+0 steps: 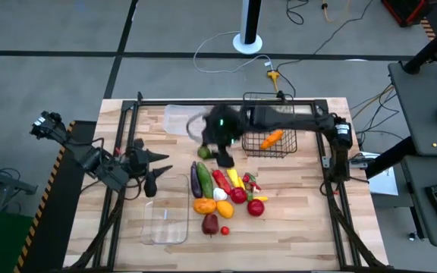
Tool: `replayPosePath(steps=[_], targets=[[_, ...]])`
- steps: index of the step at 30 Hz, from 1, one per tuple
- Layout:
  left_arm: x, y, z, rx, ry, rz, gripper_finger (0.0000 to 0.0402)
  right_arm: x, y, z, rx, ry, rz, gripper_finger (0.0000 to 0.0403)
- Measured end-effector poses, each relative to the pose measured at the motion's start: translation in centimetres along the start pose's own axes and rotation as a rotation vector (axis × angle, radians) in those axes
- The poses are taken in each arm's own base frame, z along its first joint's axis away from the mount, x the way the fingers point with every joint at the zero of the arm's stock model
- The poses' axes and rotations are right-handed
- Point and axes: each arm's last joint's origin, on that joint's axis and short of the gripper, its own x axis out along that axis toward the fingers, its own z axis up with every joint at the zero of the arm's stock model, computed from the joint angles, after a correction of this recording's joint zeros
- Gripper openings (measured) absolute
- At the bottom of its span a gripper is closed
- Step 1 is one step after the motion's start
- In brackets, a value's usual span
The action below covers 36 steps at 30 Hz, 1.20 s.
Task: Sort produce into baskets
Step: Put the green lemon into the transparent bin
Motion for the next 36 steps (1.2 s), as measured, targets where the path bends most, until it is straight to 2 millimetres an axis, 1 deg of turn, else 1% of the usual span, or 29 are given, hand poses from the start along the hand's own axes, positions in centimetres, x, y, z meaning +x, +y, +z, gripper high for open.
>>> replayPosePath(steps=[4,7,10,13,16,19,22,25,29,36], targets=[[1.2,-1.7,0.0,0.032,-0.019,-0.034,0.0158,2.1,4.0,-0.2,-0.082,-0.050,0.065,0.0215],[1.8,-2.6,0.0,0.049,-0.032,-0.044,0.0158,3.3,6.4,-1.0,-0.119,-0.081,0.100,0.0215],[2.1,-3.2,0.0,0.043,-0.042,-0.052,0.0158,4.1,8.5,-2.1,-0.140,-0.150,0.099,0.0215],[2.5,-3.8,-0.2,0.036,-0.041,-0.079,0.0158,4.7,10.1,-3.7,-0.151,-0.232,0.051,0.0215],[2.8,-4.6,-0.3,0.018,-0.031,-0.153,0.0158,5.1,11.0,-5.6,-0.142,-0.274,-0.093,0.0215],[3.3,-5.4,-0.3,-0.002,-0.031,-0.211,0.0158,5.4,11.6,-6.8,-0.140,-0.350,-0.253,0.0215],[3.8,-6.1,-0.5,-0.022,-0.045,-0.223,0.0158,5.7,12.6,-7.3,-0.181,-0.454,-0.293,0.0215],[4.3,-6.6,-0.7,-0.029,-0.044,-0.223,0.0165,5.9,13.3,-7.6,-0.229,-0.509,-0.297,0.0215],[4.7,-7.1,-0.8,-0.054,-0.057,-0.226,0.0200,5.8,13.6,-7.6,-0.262,-0.532,-0.316,0.0215],[5.4,-7.8,-1.0,-0.015,-0.085,-0.230,0.0288,5.8,13.7,-7.5,-0.321,-0.521,-0.343,0.0215]])
